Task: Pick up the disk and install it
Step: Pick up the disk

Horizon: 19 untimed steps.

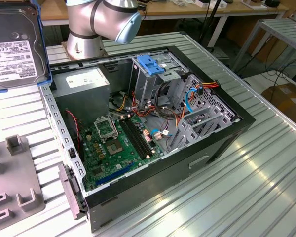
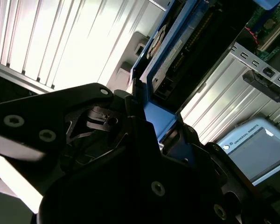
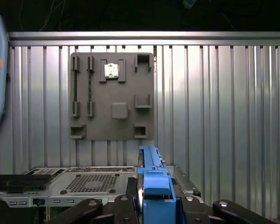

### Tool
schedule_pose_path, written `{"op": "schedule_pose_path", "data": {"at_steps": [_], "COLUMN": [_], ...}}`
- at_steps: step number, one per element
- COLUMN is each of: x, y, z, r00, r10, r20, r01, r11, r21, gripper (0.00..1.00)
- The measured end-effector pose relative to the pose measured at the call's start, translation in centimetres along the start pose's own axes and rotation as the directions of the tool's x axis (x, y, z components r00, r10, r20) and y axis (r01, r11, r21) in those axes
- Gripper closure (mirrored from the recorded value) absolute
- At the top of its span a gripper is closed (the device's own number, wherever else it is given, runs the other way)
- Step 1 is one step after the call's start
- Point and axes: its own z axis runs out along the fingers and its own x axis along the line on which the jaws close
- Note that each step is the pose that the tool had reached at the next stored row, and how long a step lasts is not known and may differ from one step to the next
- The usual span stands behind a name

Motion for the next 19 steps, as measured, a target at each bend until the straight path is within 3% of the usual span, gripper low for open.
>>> {"op": "schedule_pose_path", "data": {"at_steps": [3,10,16,19], "x": [-0.01,-0.05,-0.07,-0.06], "y": [-0.59,-2.93,-4.27,-5.22], "z": [0.00,-0.01,-0.02,0.00], "r00": [1.0000,1.0000,1.0000,1.0000], "r10": [0.000,0.000,0.000,0.000], "r20": [0.0000,0.0000,0.0000,0.0000], "r01": [0.000,0.000,0.000,0.000], "r11": [1.0000,1.0000,1.0000,1.0000], "r21": [-0.0001,-0.0004,-0.0007,-0.0011], "gripper": [0.63,0.63,0.63,0.63]}}
